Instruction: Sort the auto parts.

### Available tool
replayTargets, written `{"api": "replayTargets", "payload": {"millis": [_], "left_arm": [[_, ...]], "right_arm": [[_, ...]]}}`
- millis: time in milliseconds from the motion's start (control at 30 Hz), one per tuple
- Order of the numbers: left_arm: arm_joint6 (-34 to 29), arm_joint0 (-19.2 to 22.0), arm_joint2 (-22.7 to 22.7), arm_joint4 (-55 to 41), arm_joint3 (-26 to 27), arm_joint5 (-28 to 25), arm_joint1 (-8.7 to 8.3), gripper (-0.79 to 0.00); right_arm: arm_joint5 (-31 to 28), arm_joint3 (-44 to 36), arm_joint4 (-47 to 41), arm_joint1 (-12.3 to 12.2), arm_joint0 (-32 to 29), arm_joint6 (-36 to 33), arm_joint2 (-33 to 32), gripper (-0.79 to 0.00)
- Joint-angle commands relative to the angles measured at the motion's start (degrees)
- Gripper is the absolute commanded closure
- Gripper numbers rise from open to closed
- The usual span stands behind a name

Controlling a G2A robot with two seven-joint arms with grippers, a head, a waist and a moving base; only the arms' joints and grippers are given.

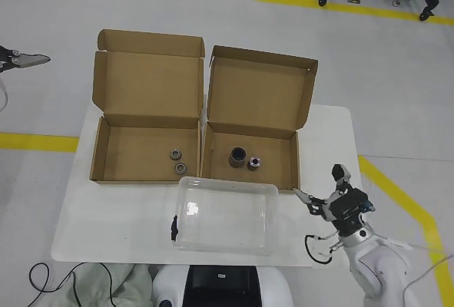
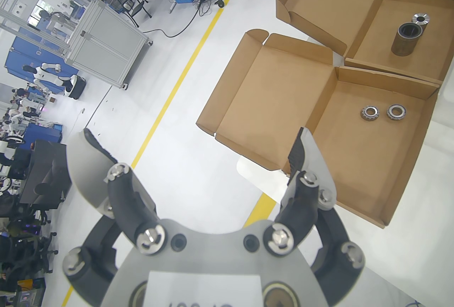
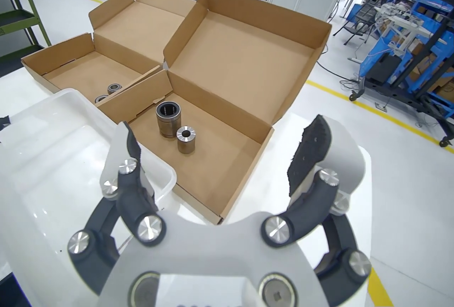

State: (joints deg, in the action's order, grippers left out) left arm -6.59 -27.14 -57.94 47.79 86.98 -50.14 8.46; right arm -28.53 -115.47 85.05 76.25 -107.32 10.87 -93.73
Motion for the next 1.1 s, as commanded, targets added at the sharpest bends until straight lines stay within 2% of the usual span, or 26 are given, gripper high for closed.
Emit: {"api": "replayTargets", "payload": {"millis": [0,133,533,733,1067], "left_arm": [[0.0,0.0,0.0,0.0,0.0,0.0,0.0,-0.785],[0.0,0.0,0.0,0.0,0.0,0.0,0.0,-0.785],[0.0,0.0,0.0,0.0,0.0,0.0,0.0,-0.785],[0.0,0.0,0.0,0.0,0.0,0.0,0.0,-0.785],[0.0,0.0,0.0,0.0,0.0,0.0,0.0,-0.785]], "right_arm": [[0.6,-1.7,-0.6,-0.1,-1.6,0.1,-1.2,-0.785],[1.3,-5.6,-1.8,-0.3,-5.8,-0.2,-4.1,-0.785],[-2.0,-11.5,-7.3,-0.9,-16.8,0.7,-13.5,-0.785],[-3.8,-13.2,-7.7,-1.1,-19.2,0.6,-15.2,-0.785],[-4.3,-13.3,-7.8,-1.2,-19.3,0.6,-15.3,-0.785]]}}
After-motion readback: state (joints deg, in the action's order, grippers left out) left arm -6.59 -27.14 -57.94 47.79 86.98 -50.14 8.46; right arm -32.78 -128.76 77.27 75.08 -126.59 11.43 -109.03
